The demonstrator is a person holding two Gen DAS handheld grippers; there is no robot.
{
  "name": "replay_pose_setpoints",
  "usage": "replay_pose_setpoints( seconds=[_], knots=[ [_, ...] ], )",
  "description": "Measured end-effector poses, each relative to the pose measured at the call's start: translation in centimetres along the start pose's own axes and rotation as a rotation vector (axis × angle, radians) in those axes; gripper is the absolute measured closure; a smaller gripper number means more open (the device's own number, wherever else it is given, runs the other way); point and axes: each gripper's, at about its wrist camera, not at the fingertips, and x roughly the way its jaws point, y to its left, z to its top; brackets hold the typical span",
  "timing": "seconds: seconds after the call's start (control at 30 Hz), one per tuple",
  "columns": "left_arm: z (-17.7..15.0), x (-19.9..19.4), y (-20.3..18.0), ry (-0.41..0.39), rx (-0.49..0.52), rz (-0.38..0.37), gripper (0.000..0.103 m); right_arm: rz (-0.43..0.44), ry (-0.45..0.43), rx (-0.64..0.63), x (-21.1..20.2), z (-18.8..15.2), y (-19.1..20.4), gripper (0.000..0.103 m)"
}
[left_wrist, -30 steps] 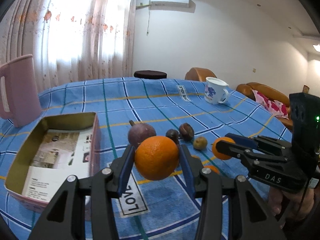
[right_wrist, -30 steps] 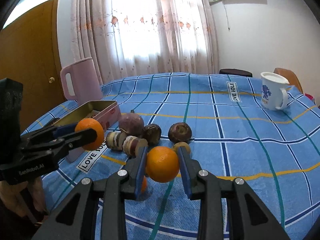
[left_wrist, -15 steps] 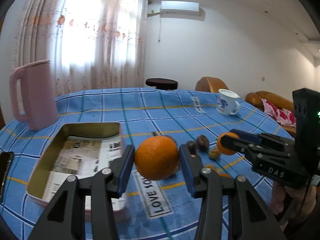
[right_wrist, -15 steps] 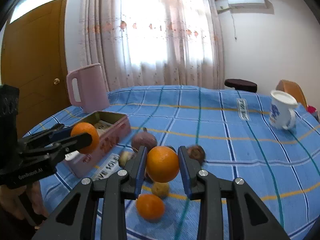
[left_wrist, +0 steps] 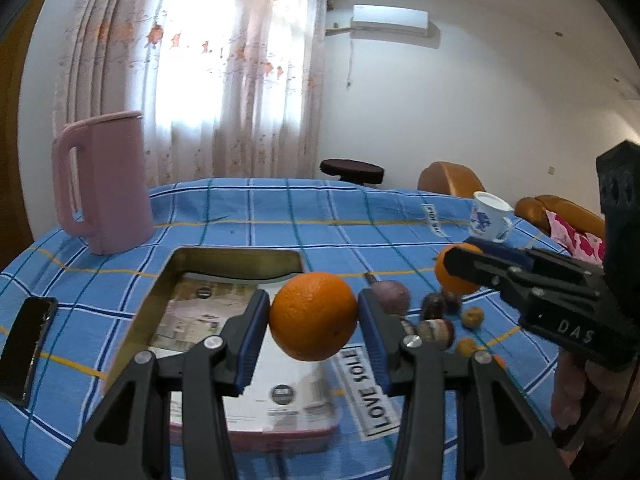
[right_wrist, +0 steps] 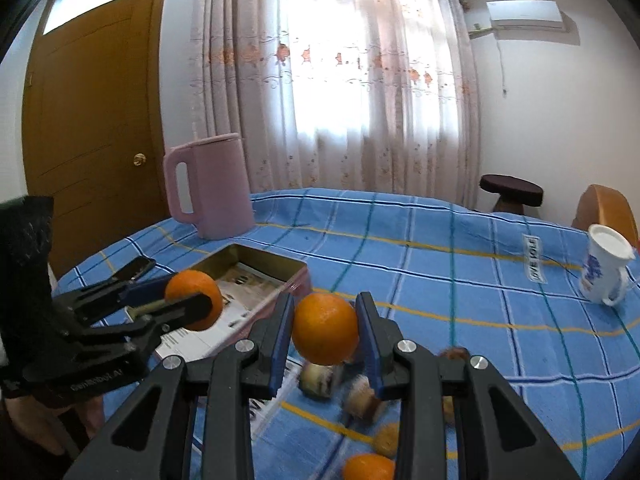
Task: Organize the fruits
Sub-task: 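Carry both oranges over the tin and open both tools to drop them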
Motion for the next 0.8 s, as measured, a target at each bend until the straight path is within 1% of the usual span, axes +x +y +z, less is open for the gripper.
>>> replay_pose_setpoints(
  seconds=[0.2, 0.3, 0.43, 0.57, 0.7, 0.73, 0.8],
  knots=[
    [0.2, 0.7, 3.6, 0.018, -0.051, 0.053, 0.056, 0.066, 0.019, -0.009, 2.7, 1.6, 2.2, 0.069],
    [0.3, 1.2, 5.5, 0.023, -0.074, 0.084, 0.056, 0.098, 0.038, -0.026, 4.5, 2.2, 4.0, 0.069],
    [0.1, 2.0, 7.8, 0.045, -0.101, 0.109, 0.056, 0.112, 0.077, -0.058, 7.3, 2.1, 6.2, 0.069],
    [-0.2, 2.1, 9.0, 0.053, -0.127, 0.112, 0.056, 0.126, 0.123, -0.061, 9.5, 1.2, 7.5, 0.069],
    [-0.2, 2.1, 9.3, 0.055, -0.117, 0.121, 0.056, 0.124, 0.155, -0.1, 10.7, 0.5, 9.0, 0.069],
    [-0.2, 2.2, 9.4, 0.059, -0.118, 0.13, 0.055, 0.124, 0.161, -0.096, 11.0, 0.4, 9.1, 0.069],
    [-0.2, 2.3, 9.7, 0.064, -0.131, 0.125, 0.055, 0.121, 0.184, -0.089, 11.6, 0.3, 9.1, 0.069]
  ],
)
